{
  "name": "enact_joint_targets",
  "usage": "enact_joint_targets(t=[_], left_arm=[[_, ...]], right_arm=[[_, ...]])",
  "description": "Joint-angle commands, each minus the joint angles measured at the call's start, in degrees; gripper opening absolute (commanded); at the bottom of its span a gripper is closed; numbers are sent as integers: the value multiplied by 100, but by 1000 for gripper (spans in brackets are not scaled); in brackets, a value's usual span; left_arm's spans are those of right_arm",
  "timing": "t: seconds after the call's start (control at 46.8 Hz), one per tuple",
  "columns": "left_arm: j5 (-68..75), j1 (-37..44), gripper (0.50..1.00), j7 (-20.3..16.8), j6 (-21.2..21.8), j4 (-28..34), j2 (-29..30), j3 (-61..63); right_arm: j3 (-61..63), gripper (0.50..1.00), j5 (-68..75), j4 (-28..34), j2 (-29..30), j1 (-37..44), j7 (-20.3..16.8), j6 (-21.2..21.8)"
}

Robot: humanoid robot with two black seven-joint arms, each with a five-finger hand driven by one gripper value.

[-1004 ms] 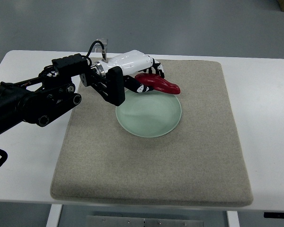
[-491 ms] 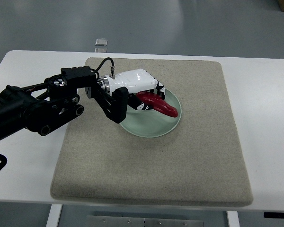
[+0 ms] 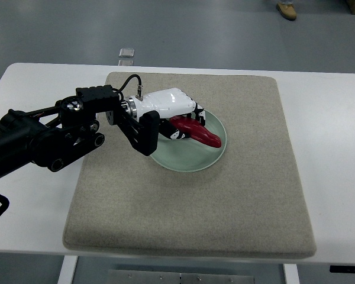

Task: Place red pepper on plate with left hand
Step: 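Carry the pepper with the left hand over the green plate, then open the left hand fingers to release the pepper onto the plate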

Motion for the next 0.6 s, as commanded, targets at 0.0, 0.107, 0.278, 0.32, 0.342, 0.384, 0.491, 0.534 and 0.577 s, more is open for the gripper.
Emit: enact_joint_targets(t=[0.0,0.107,0.278,0.32,0.342,0.384,0.491,0.534,0.577], left_arm=[[-15,9,561,0,9,0,-9,-8],[-42,18,673,-9,36,0,-17,-8],[-59,44,776,0,44,0,-26,-52],[-77,44,820,0,44,0,-17,-69],[-103,44,857,0,44,0,-26,-69],[-199,53,885,0,44,0,-17,-69],[-472,53,964,0,44,-9,-26,-78],[-612,53,973,0,44,-9,-26,-78],[-770,53,990,0,44,-9,-26,-96]], right_arm=[[-6,932,0,-4,0,0,0,0],[3,932,0,5,0,0,0,0],[3,932,0,5,0,0,0,0],[3,932,0,5,0,0,0,0],[-6,932,0,-4,0,0,0,0],[3,932,0,5,0,0,9,0],[3,932,0,-4,0,0,0,0],[3,932,0,-4,0,0,0,0],[3,932,0,-4,0,0,0,0]])
